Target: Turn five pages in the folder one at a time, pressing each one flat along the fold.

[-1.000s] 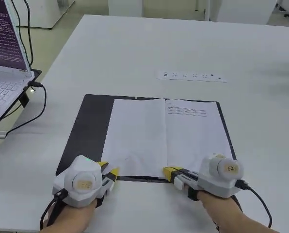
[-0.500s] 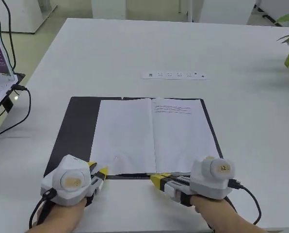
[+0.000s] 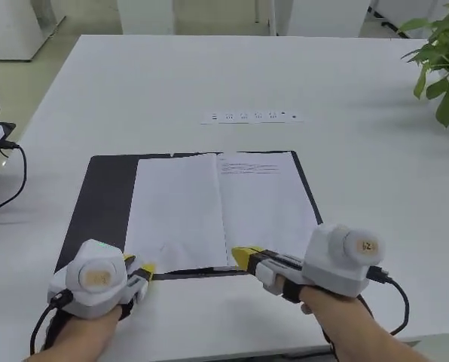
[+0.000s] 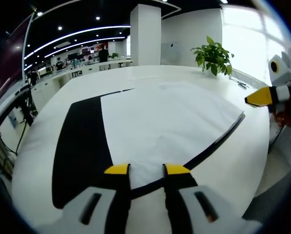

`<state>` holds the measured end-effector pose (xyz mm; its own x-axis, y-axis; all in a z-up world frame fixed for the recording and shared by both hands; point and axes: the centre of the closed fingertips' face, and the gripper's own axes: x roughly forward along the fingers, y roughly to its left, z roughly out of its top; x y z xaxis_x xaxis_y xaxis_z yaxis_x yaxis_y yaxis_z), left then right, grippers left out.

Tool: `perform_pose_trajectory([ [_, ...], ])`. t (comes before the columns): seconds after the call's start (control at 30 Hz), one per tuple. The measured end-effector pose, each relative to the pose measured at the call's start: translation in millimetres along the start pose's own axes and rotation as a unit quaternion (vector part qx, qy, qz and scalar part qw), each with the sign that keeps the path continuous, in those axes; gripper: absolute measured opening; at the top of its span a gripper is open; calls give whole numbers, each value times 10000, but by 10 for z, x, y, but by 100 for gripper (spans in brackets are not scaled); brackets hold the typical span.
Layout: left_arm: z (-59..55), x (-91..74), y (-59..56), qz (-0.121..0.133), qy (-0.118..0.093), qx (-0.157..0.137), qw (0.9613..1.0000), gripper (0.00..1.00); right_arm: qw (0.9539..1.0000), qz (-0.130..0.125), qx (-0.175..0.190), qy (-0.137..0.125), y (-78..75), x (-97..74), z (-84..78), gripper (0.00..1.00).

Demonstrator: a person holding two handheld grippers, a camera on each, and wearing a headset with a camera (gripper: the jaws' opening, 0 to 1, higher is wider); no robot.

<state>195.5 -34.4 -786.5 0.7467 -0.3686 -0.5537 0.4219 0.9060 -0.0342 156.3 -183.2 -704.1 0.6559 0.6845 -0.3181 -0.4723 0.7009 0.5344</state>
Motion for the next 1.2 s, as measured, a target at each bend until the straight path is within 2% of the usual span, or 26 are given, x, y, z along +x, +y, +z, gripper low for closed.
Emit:
perform_pose_trajectory([
  [0.1, 2, 1, -78, -114, 205, -156, 9996, 36, 9998, -154, -5, -78, -50, -76, 81, 0],
  [0.2, 22, -34, -98, -138, 332, -278, 9990, 41, 9995, -286, -9, -105, -93, -142, 145, 0],
  [0.27, 71, -80, -104, -150, 267, -238, 9992, 44, 9993, -353, -17, -96, -128, -186, 172, 0],
  [0.33, 85, -138, -121, -209, 374, -298, 9986, 47, 9987, -503, -104, -70, -183, -235, 196, 6],
  [0.47, 170, -268, -155, -323, 308, -342, 9984, 51, 9978, -635, -178, -36, -257, -321, 228, 13],
  [0.57, 201, -368, -137, -319, 322, -404, 9982, 52, 9951, -817, -555, 78, -331, -414, 246, 15],
  [0.6, 185, -386, -126, -321, 379, -431, 9978, 53, 9946, -839, -601, 82, -335, -436, 257, 17],
  [0.77, 250, -569, -156, -383, 334, -496, 9975, 60, 9899, -968, -1010, 213, -362, -575, 316, 25],
  [0.93, 270, -691, -206, -467, 341, -480, 9972, 65, 9871, -1073, -1169, 212, -376, -686, 376, 34],
  [1.0, 295, -741, -225, -490, 299, -567, 9967, 68, 9854, -1185, -1204, 223, -402, -729, 382, 39],
  [1.1, 344, -803, -267, -520, 292, -464, 9971, 71, 9797, -1398, -1372, 427, -456, -781, 321, 46],
  [1.2, 427, -861, -292, -522, 221, -396, 9976, 73, 9775, -1486, -1436, 421, -461, -810, 313, 53],
])
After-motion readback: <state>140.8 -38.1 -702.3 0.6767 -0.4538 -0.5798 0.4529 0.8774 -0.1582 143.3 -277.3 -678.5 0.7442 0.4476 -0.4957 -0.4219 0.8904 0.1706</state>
